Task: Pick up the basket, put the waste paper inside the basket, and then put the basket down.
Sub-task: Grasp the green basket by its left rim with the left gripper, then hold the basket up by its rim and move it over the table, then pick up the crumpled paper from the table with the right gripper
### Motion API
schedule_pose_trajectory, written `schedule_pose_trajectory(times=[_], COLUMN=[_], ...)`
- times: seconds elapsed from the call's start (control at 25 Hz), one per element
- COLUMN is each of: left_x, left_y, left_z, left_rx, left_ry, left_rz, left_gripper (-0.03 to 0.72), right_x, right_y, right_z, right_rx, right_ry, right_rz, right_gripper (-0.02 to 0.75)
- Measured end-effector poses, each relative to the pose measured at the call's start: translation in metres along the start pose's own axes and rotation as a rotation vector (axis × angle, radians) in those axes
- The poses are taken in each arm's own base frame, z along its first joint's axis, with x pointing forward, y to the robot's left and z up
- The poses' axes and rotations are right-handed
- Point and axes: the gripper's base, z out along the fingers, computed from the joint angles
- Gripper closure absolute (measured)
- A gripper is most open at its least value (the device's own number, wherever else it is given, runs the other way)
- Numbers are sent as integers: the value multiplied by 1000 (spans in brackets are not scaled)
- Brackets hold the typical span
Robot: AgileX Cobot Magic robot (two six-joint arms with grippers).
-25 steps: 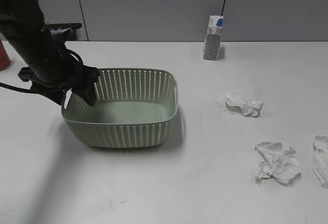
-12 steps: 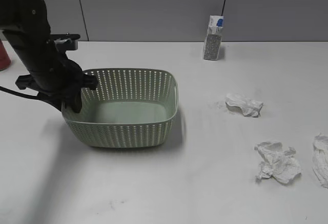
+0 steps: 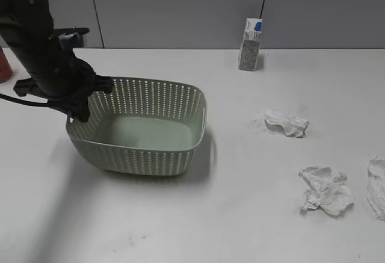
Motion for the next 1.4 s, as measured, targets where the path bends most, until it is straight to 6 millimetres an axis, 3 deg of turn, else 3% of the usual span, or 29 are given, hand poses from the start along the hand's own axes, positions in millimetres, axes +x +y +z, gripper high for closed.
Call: schedule_pose_trajectory(times=[0.2, 0.36, 0.52, 0.8, 1.0, 1.12, 1.28, 1.4], left_x=[4, 9, 11, 10, 11, 11, 12, 13], left_y=[-4, -5, -5, -5, -5, -5, -4, -4], left_z=[-35, -52, -55, -55, -55, -55, -55, -54], left_rx=[18, 23, 25, 24, 23, 23, 21, 17], left_ry=[-61, -67, -58, -61, -58, -53, -44, -36], left_rz=[7, 12, 11, 11, 11, 10, 10, 12], left_gripper=[685, 685, 685, 685, 685, 685, 685, 685], right_x=[-23, -49, -66, -81, -75, -60, -34, -23], right_y=[-3, -8, -14, -25, -9, 5, 14, 14], right_z=[12, 47, 108, 243, 338, 380, 415, 423], right_rx=[1, -12, -57, -128, -174, -198, -208, -207], right_ry=[-5, 50, 255, 552, 650, 703, 771, 801], right_rz=[30, 102, 160, 188, 130, 46, -58, -76], right_gripper=[219, 219, 219, 219, 219, 219, 219, 243])
